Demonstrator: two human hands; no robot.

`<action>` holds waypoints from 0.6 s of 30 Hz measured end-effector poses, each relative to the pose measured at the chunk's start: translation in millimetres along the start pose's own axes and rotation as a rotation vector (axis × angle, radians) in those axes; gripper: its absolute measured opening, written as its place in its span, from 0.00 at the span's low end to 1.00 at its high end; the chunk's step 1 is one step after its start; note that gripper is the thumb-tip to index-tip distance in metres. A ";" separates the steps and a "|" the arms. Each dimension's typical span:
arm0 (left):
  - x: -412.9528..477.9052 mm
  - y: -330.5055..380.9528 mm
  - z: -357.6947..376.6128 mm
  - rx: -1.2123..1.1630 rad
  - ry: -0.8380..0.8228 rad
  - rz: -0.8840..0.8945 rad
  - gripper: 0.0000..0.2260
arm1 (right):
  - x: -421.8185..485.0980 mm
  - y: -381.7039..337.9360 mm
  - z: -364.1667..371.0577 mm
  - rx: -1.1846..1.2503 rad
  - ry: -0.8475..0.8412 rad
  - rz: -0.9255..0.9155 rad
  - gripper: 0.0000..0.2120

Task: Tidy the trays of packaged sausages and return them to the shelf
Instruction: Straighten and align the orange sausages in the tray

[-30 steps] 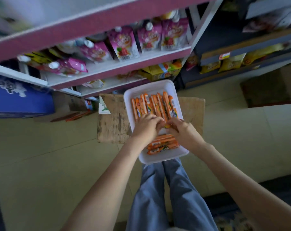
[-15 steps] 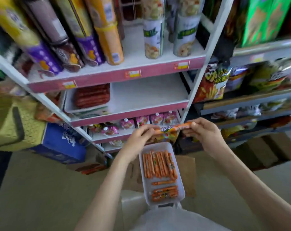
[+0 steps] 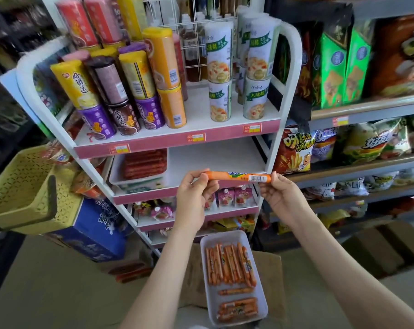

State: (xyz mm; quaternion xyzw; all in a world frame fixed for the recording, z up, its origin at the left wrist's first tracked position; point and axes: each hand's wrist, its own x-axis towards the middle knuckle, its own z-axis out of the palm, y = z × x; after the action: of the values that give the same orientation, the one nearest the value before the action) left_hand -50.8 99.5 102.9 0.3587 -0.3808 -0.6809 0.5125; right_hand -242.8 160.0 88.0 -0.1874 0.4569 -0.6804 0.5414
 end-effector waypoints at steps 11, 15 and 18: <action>-18.9 -11.9 41.1 0.424 -0.274 0.254 0.13 | -6.2 12.2 -3.3 0.074 -0.005 0.048 0.11; -17.4 -20.1 48.8 0.736 -0.224 0.367 0.06 | -13.6 -2.5 11.7 -0.657 -0.044 -0.105 0.07; -18.2 -17.3 47.8 0.869 -0.226 0.418 0.05 | -24.9 -25.4 31.7 -0.763 -0.162 -0.359 0.10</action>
State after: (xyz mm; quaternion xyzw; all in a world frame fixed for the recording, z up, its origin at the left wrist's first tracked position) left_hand -96.2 127.6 110.9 0.3791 -0.7464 -0.3766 0.3966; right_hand -224.8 169.3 131.2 -0.5036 0.5919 -0.5292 0.3406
